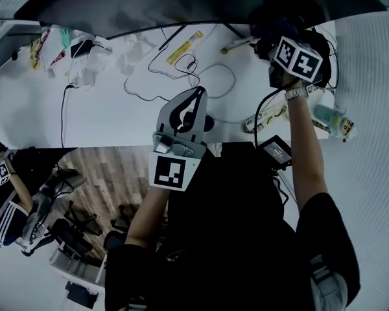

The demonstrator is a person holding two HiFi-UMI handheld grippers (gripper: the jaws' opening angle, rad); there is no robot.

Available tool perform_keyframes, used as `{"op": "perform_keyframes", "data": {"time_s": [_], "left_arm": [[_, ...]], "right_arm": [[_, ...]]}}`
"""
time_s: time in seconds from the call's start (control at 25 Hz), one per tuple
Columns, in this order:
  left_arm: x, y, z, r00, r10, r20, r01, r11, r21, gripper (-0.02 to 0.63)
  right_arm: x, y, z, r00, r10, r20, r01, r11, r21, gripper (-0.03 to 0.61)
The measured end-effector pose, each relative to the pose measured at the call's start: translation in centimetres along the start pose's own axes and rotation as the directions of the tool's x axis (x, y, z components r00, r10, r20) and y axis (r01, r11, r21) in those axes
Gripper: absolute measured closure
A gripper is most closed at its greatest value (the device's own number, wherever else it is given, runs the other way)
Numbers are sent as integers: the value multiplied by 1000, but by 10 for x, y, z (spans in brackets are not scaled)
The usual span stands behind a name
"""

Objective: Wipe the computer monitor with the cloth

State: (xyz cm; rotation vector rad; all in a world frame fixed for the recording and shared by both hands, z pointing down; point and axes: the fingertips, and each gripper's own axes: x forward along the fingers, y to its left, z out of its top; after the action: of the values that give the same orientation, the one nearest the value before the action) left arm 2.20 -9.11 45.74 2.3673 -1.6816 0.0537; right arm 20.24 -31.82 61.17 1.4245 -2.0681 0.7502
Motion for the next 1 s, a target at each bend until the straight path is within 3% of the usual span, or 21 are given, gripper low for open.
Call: {"op": "perform_keyframes", "data": {"time_s": [1.0], "left_arm": [[-59, 114, 8, 1000, -6, 16, 6, 1000, -24, 606]], "right_arm": [[22, 126, -18, 999, -12, -33, 12, 1000, -15, 451]]}}
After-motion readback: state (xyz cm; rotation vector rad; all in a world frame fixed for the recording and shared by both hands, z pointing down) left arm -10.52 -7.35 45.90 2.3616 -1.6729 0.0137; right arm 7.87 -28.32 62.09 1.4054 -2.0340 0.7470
